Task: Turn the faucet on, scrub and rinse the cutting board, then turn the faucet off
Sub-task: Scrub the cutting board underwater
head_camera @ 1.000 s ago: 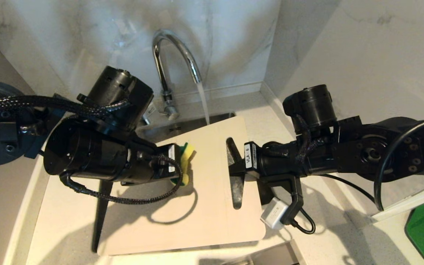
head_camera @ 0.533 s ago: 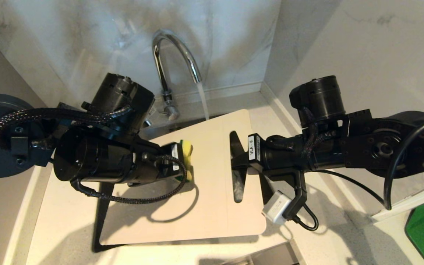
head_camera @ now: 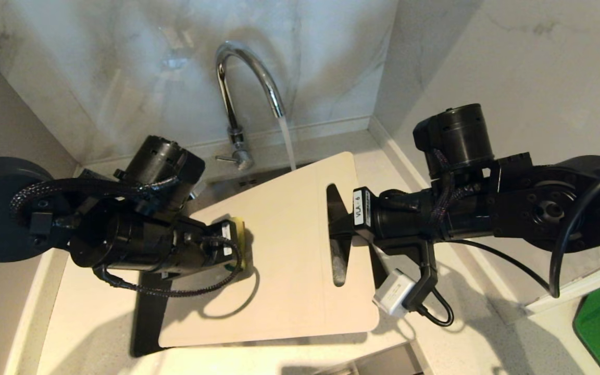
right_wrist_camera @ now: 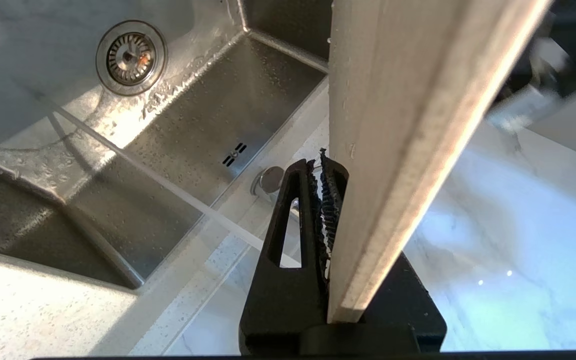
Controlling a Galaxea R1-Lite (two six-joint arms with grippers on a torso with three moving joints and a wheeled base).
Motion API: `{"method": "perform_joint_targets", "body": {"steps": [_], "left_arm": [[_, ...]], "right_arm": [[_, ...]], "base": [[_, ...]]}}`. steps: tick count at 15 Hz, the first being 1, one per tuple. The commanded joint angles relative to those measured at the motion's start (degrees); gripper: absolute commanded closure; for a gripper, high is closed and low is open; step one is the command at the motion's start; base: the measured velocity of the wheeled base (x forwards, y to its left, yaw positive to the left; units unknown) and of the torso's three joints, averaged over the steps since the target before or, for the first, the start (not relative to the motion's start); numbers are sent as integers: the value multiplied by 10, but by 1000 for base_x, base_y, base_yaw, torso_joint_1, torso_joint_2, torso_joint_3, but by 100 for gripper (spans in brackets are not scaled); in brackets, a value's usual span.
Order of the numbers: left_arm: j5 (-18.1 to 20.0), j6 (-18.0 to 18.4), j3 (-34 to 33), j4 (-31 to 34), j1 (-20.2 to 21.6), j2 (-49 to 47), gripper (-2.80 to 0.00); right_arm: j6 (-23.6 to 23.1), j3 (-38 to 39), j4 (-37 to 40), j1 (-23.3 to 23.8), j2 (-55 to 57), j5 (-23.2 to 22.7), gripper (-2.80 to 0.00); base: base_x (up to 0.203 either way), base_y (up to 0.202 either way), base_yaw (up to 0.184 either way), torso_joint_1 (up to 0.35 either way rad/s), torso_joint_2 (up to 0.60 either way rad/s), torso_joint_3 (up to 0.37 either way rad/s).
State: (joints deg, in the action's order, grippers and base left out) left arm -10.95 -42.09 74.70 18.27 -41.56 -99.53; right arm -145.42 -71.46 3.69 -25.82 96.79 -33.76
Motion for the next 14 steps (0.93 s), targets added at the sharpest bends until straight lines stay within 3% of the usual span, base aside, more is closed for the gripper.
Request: {"method": "perform_joint_targets", "body": {"steps": [1, 5, 10, 14], "left_arm": [[4, 5, -50, -25, 30, 13, 0], [8, 53, -146, -109, 103, 18, 0], [88, 103, -209, -145, 222, 17, 0], [104, 144, -248, -197, 280, 26, 0]], "right_arm": [[-8, 0, 0, 0, -1, -3, 0], [-8, 2, 0, 0, -2, -3, 0], [-7, 6, 0, 0, -1, -3, 0], [-1, 8, 0, 0, -1, -3, 0]], "base": [[0, 0, 0, 0, 0, 0], [0, 0, 0, 0, 0, 0], [0, 0, 0, 0, 0, 0], [0, 0, 0, 0, 0, 0]]}}
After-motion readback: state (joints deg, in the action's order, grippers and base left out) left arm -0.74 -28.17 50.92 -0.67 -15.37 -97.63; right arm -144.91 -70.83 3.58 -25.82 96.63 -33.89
